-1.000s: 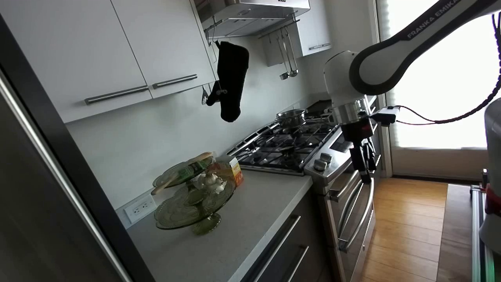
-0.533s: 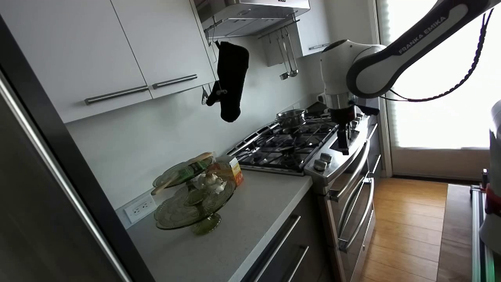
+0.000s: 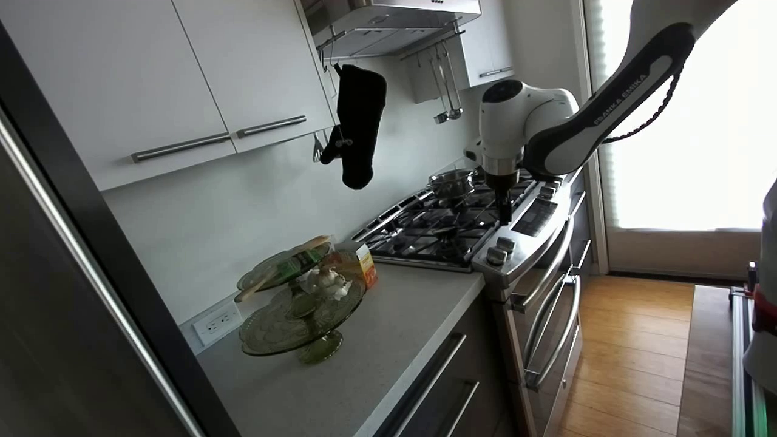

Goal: Put the sachet inside the box

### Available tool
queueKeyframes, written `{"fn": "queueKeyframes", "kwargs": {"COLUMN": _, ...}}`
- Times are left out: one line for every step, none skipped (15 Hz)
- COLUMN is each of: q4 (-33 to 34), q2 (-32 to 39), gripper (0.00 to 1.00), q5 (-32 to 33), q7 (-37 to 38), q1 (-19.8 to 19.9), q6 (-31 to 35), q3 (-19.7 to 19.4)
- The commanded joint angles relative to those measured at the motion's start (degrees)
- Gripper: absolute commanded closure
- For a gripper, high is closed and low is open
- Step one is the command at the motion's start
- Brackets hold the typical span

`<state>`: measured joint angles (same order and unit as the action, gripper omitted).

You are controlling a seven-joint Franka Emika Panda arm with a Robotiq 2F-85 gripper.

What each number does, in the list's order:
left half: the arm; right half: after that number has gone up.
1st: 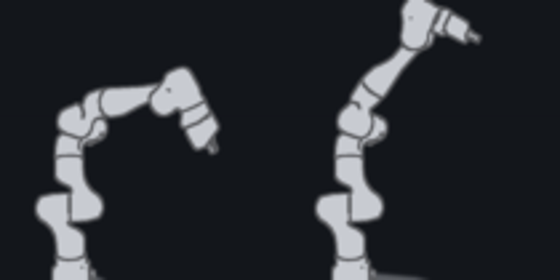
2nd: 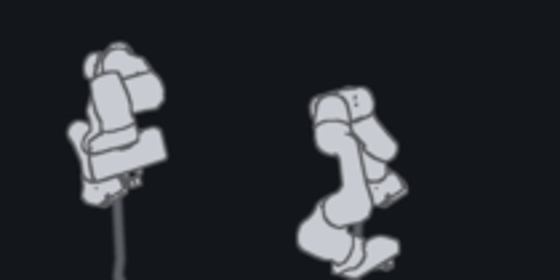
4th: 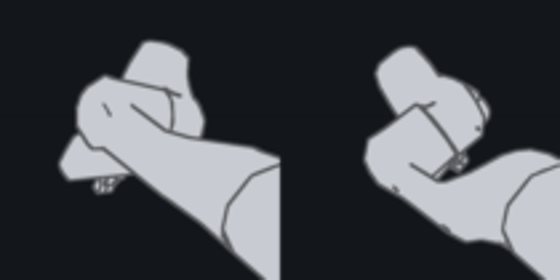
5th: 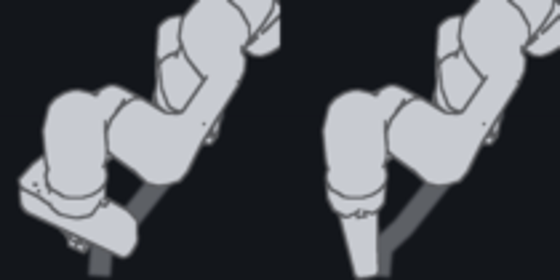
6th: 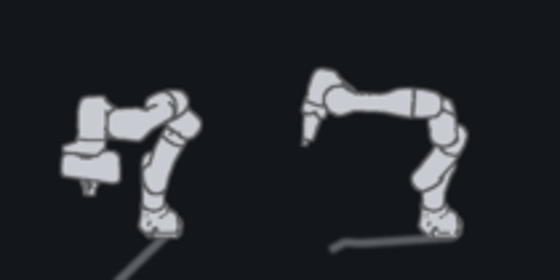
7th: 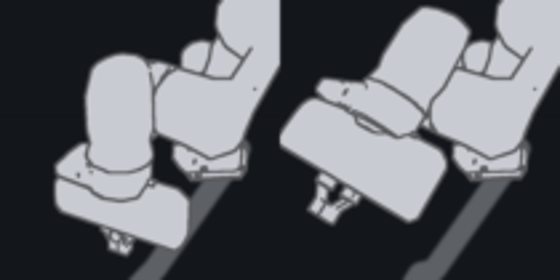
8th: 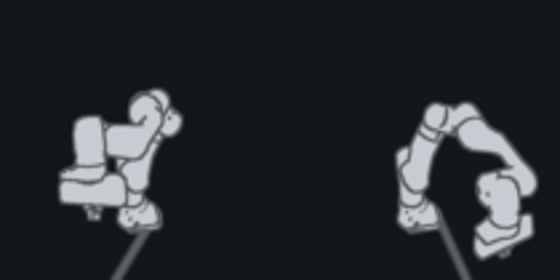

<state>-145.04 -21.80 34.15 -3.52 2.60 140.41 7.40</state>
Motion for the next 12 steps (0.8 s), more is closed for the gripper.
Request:
{"fn": "queueKeyframes", "kwargs": {"q4": 0.62, "q2": 1.10, "gripper": 0.00, "q5": 1.59, "q7": 0.16, "q1": -0.15, "q6": 0.40, "q3": -0.95}}
{"fn": "queueKeyframes", "kwargs": {"q4": 1.01, "q2": 1.84, "gripper": 0.00, "q5": 2.19, "q7": 0.14, "q1": 0.14, "q6": 0.65, "q3": -1.06}}
{"fn": "queueKeyframes", "kwargs": {"q4": 1.26, "q2": 2.20, "gripper": 0.00, "q5": 2.38, "q7": 0.13, "q1": 0.18, "q6": 0.68, "q3": -1.08}}
{"fn": "queueKeyframes", "kwargs": {"q4": 1.33, "q2": 2.26, "gripper": 0.00, "q5": 2.41, "q7": 0.12, "q1": 0.16, "q6": 0.68, "q3": -1.03}}
{"fn": "queueKeyframes", "kwargs": {"q4": 1.36, "q2": 2.25, "gripper": 0.00, "q5": 2.42, "q7": 0.11, "q1": 0.16, "q6": 0.68, "q3": -1.00}}
{"fn": "queueKeyframes", "kwargs": {"q4": 1.37, "q2": 2.25, "gripper": 0.00, "q5": 2.43, "q7": 0.10, "q1": 0.15, "q6": 0.68, "q3": -0.99}}
{"fn": "queueKeyframes", "kwargs": {"q4": 1.37, "q2": 2.25, "gripper": 0.00, "q5": 2.43, "q7": 0.09, "q1": 0.15, "q6": 0.68, "q3": -0.98}}
{"fn": "queueKeyframes", "kwargs": {"q4": 1.38, "q2": 2.25, "gripper": 0.00, "q5": 2.43, "q7": 0.08, "q1": 0.15, "q6": 0.68, "q3": -0.98}}
{"fn": "queueKeyframes", "kwargs": {"q4": 2.11, "q2": 3.51, "gripper": 0.00, "q5": 4.09, "q7": 1.50, "q1": 1.07, "q6": 2.92, "q3": -1.14}}
{"fn": "queueKeyframes", "kwargs": {"q4": 2.84, "q2": 5.32, "gripper": 0.00, "q5": 3.87, "q7": -0.07, "q1": 1.25, "q6": 5.84, "q3": -2.52}}
{"fn": "queueKeyframes", "kwargs": {"q4": 3.51, "q2": 6.48, "gripper": 0.00, "q5": 2.49, "q7": -0.73, "q1": 1.20, "q6": 7.01, "q3": -3.42}}
{"fn": "queueKeyframes", "kwargs": {"q4": 4.07, "q2": 7.81, "gripper": 0.00, "q5": 3.25, "q7": -0.82, "q1": 1.82, "q6": 9.39, "q3": -4.18}}
